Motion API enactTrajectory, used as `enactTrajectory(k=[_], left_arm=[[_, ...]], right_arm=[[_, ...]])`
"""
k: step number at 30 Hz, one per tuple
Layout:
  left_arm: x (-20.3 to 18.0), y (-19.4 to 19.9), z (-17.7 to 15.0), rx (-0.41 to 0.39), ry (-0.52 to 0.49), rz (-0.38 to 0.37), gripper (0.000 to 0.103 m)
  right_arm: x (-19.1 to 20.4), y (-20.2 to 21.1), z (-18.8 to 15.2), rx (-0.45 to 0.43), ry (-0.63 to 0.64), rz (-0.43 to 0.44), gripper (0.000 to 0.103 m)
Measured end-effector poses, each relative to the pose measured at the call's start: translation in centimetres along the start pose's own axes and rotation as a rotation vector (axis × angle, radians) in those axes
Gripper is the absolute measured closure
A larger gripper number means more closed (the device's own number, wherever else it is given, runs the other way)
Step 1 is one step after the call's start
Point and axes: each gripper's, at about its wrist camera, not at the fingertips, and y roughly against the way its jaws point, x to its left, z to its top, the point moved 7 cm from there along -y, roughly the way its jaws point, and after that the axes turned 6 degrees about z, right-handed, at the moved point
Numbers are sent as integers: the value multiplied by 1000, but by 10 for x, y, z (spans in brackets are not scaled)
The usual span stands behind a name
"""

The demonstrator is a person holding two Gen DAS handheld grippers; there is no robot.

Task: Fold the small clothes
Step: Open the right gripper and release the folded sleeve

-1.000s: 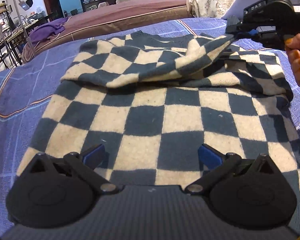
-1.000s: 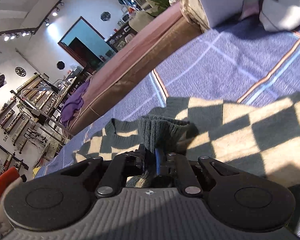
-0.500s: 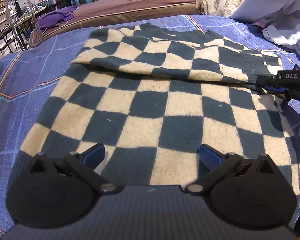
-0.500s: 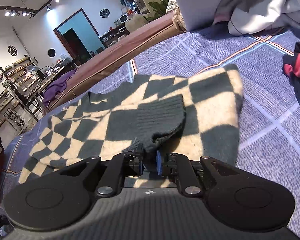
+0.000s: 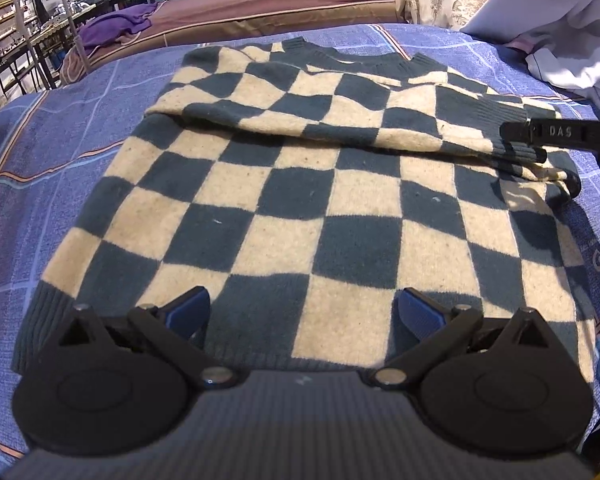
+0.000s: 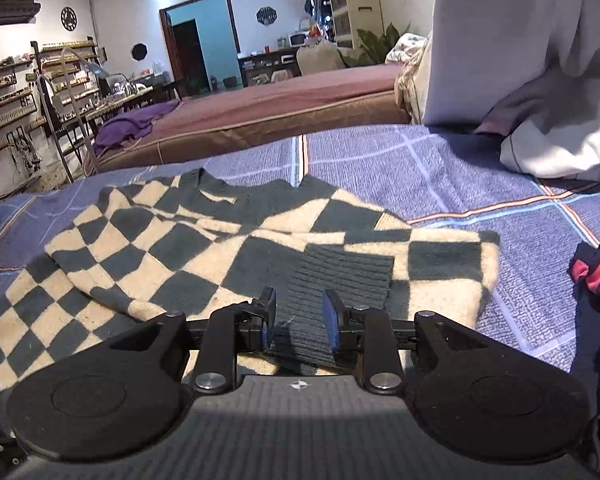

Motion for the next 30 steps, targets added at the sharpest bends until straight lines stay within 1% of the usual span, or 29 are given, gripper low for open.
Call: enactTrajectory(k=[2, 3, 4, 6, 8, 9, 10, 11, 13, 16, 18, 20, 23, 27, 30], left_arm=[[1, 1, -1, -1, -3, 2, 0], [3, 1, -1, 1, -6, 8, 0], [3, 0, -2, 2, -10, 15, 0], [5, -1, -2, 4, -14, 21, 0], [6, -2, -3, 9, -14, 18, 0], [6, -2, -4, 9, -15, 18, 0], [7, -2, -4, 8, -17, 20, 0], [7, -2, -5, 7, -18, 24, 0], [10, -2, -7, 1, -16, 26, 0], [15, 2, -9, -25, -16, 9, 0], [23, 7, -12, -51, -17, -17, 0], [35, 10, -16, -61, -14, -43, 0], [63, 12, -25, -41, 17, -64, 0], [114, 21, -35, -73, 120, -71, 0], [155, 22, -44, -71, 222, -79, 0]], right_arm=[[-1, -8, -13, 51, -3, -12, 55], [1, -8, -21, 60, -4, -11, 55], [2, -5, -25, 43, 4, -11, 54], [4, -4, -26, 46, 38, -16, 54], [4, 0, -24, 49, 24, -15, 52], [4, 4, -22, 41, 5, -10, 49], [4, 10, -20, 25, -12, 1, 37], [5, 15, -20, 14, -15, 8, 23], [10, 29, -22, 7, -11, 23, 16], [20, 54, -32, 20, -31, 101, 16], [28, 72, -43, 43, -23, 144, 12], [33, 90, -56, 66, -13, 173, 6], [33, 110, -74, 104, -17, 182, 5], [27, 124, -93, 151, -6, 165, 5], [25, 127, -103, 186, -25, 182, 5]])
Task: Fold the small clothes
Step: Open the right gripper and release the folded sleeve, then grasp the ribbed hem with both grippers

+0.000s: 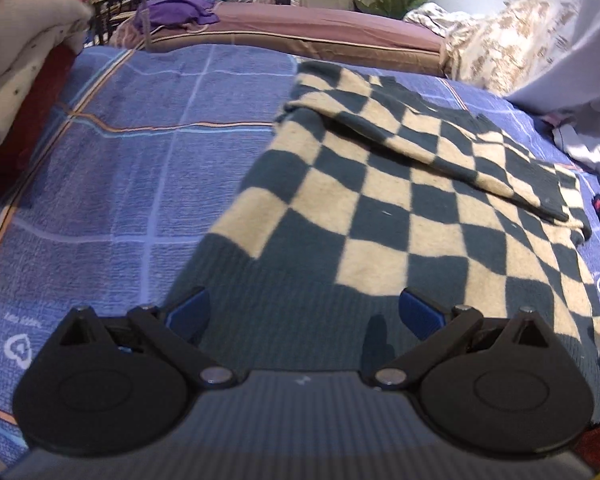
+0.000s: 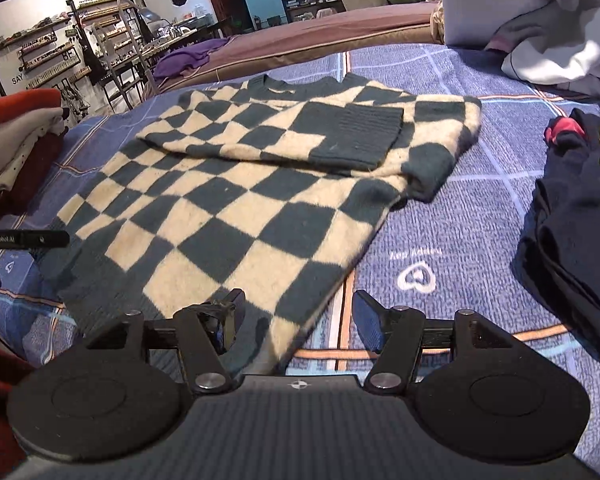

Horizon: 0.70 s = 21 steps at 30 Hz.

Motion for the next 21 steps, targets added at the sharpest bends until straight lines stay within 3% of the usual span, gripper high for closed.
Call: enactTrajectory(k=[4, 6, 9, 13, 16, 19, 21], left_arm=[[45, 2, 5, -50, 105, -147, 0], [62, 0, 9, -52, 124, -137, 0], [74, -10, 13, 0, 52, -132, 0], [67, -24, 13, 56, -5, -235, 0], [54, -36, 12, 98, -87, -234, 1], [39, -42, 8, 124, -136, -281, 10], [30, -43, 6, 138, -165, -300, 10]], right_arm=[[-1, 2, -14, 45, -26, 32, 5], [0, 3, -20, 69, -45, 63, 5], [3, 4, -27, 99, -76, 118, 5], [4, 3, -37, 132, -143, 183, 5], [7, 2, -42, 157, -169, 222, 5], [12, 0, -43, 171, -157, 229, 3], [14, 0, -43, 177, -157, 245, 3]])
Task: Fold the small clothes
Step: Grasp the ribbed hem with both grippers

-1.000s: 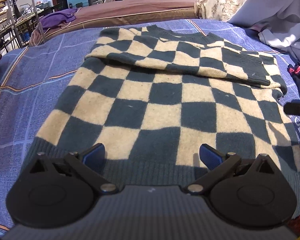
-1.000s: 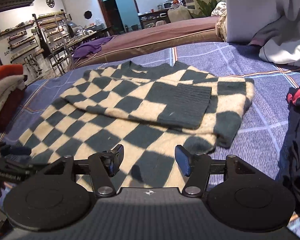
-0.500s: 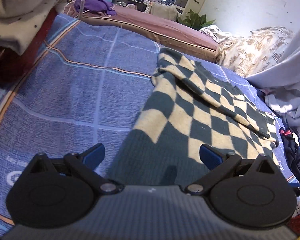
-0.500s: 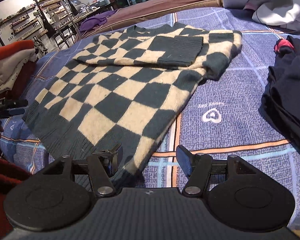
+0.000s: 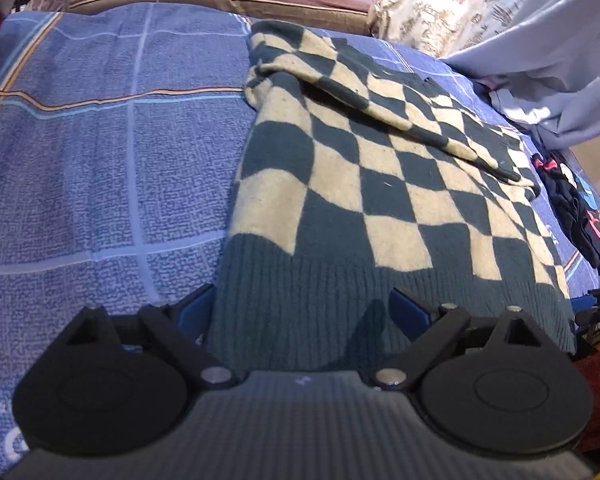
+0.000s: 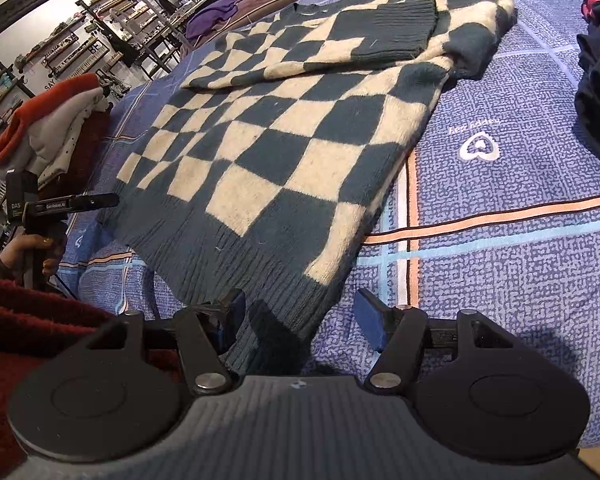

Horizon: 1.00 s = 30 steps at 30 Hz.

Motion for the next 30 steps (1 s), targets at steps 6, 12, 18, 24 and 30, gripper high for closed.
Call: enactTrajectory(k=[6, 12, 18, 24, 30], left_arm=[[1, 2, -3, 6, -12, -20, 20], [35, 7, -1, -1, 176, -29, 69], [18, 2, 2, 15, 113, -36, 71], [7, -10, 7, 55, 112, -72, 92], [5, -11, 8, 78, 118, -69, 94]], right_arm=[[-3, 1, 0, 4, -30, 31, 3], [-4, 1, -3, 32, -45, 88, 3], [2, -5, -6, 79, -11, 116, 15], [-9, -4, -5, 82, -61, 134, 73], [-5, -2, -4, 87, -28, 135, 84]])
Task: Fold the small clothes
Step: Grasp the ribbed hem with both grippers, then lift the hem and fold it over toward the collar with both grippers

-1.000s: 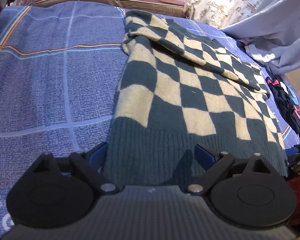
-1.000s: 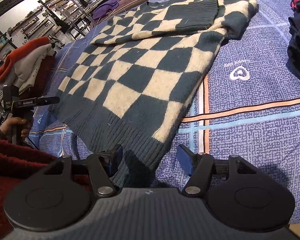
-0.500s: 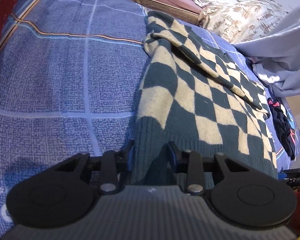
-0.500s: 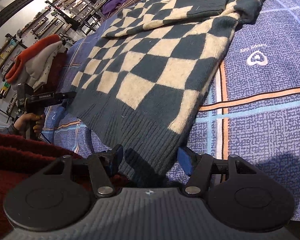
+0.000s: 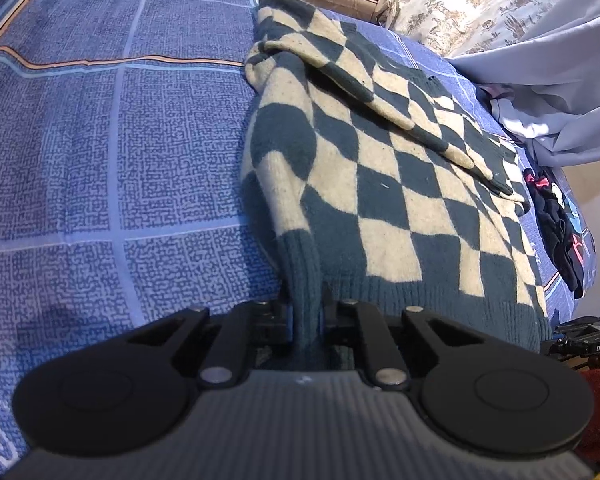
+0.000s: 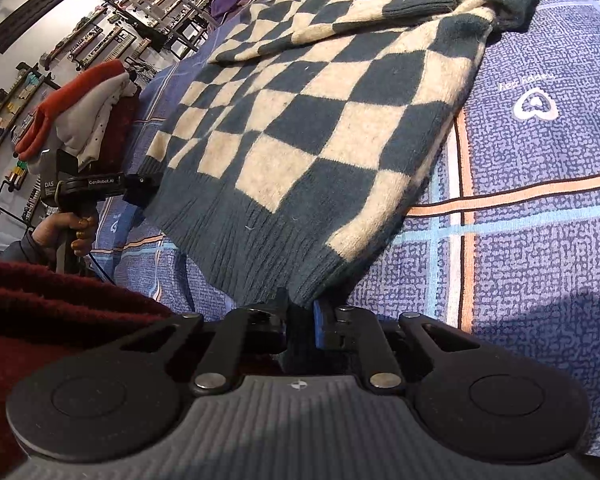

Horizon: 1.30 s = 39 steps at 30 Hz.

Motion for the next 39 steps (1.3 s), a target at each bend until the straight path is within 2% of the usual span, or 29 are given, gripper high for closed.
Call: enactTrajectory(k=[5, 9, 15, 20, 22, 26, 30, 34, 37, 39], left_arm=[[-3, 2, 8, 12, 17, 9, 95], [-22, 9, 42, -46, 8, -31, 95], [-52, -9, 134, -135, 9, -34, 95], [-68, -49, 219, -193, 43, 9, 95], [-73, -65, 249, -211, 60, 23, 95], [-81, -101, 296, -212, 76, 63, 95], [-84, -134, 322, -204, 88, 115, 95], [-75, -158, 326, -194, 100, 180, 94], [-64, -166, 326, -201, 142, 207, 88], [-58, -163, 329, -235, 173, 229, 79]], right_arm=[[7, 2, 7, 4, 63, -1, 87], [13, 12, 31, -78, 79, 36, 88], [0, 31, 105, -260, 82, 46, 89], [-36, 54, 176, -446, 42, -49, 90], [-55, 63, 198, -505, -12, -90, 90], [-92, 71, 229, -576, -116, -149, 90], [-114, 64, 239, -602, -174, -189, 90], [-128, 58, 243, -594, -209, -216, 90], [-133, 54, 245, -599, -228, -226, 88], [-138, 55, 246, -615, -252, -224, 88]])
